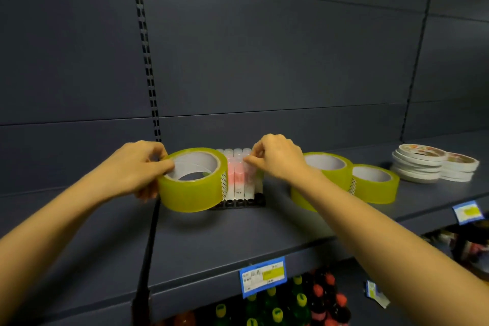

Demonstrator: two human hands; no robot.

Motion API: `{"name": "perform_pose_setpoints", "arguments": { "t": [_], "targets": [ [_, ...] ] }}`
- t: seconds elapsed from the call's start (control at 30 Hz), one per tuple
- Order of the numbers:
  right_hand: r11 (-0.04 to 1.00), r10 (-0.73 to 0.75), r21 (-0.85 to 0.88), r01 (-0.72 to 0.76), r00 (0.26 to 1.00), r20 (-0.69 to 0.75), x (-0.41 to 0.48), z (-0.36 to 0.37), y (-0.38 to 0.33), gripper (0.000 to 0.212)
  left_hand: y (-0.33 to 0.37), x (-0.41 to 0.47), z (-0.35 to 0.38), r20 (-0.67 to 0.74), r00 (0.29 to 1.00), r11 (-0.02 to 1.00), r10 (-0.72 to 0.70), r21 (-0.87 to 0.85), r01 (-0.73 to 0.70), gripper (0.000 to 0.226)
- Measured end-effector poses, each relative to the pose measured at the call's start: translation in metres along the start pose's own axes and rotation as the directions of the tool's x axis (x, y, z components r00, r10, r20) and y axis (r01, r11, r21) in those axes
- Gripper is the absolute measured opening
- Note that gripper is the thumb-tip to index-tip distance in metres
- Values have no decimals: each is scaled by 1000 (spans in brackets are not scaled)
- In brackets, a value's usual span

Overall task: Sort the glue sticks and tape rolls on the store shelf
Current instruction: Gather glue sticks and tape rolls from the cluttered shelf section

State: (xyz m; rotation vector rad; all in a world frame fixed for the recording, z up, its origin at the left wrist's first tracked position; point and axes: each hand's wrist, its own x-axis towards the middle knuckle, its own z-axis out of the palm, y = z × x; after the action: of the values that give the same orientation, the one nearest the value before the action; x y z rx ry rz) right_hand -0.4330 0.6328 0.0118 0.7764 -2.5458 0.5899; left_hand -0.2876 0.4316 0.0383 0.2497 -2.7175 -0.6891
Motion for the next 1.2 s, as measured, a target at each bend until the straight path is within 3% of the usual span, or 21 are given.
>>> {"name": "perform_pose_setpoints", "arguments": {
  "t": [0.17,0.27,0.43,0.57,0.73,1.03,1.13,1.2],
  "targets": [
    [974,-224,16,226,950,215,14,-21,17,41,36,2,16,-78,995,998,-58,20,60,15],
    [952,-303,100,290,939,161,17,-47,50,36,66,8,30,-116,991,997,-74,4,75,15],
    [955,-272,143,260,960,65,20,-105,136,27,141,37,72,-165,985,999,-44,-14,42,17],
    [980,-187,75,184,982,29,16,-142,212,25,209,69,127,-148,989,999,23,-29,-28,19],
    [990,-139,25,139,990,11,4,-163,276,27,268,106,187,-90,995,993,46,108,-37,23],
    [981,-191,37,190,981,35,-3,-161,308,31,288,131,235,-103,993,890,-63,445,102,20],
    [974,-222,59,219,974,40,-1,-158,302,31,288,128,232,-133,991,823,4,564,72,21],
    [966,-251,80,246,966,58,1,-153,290,28,283,121,224,-184,980,849,82,528,28,30]
  ]
}}
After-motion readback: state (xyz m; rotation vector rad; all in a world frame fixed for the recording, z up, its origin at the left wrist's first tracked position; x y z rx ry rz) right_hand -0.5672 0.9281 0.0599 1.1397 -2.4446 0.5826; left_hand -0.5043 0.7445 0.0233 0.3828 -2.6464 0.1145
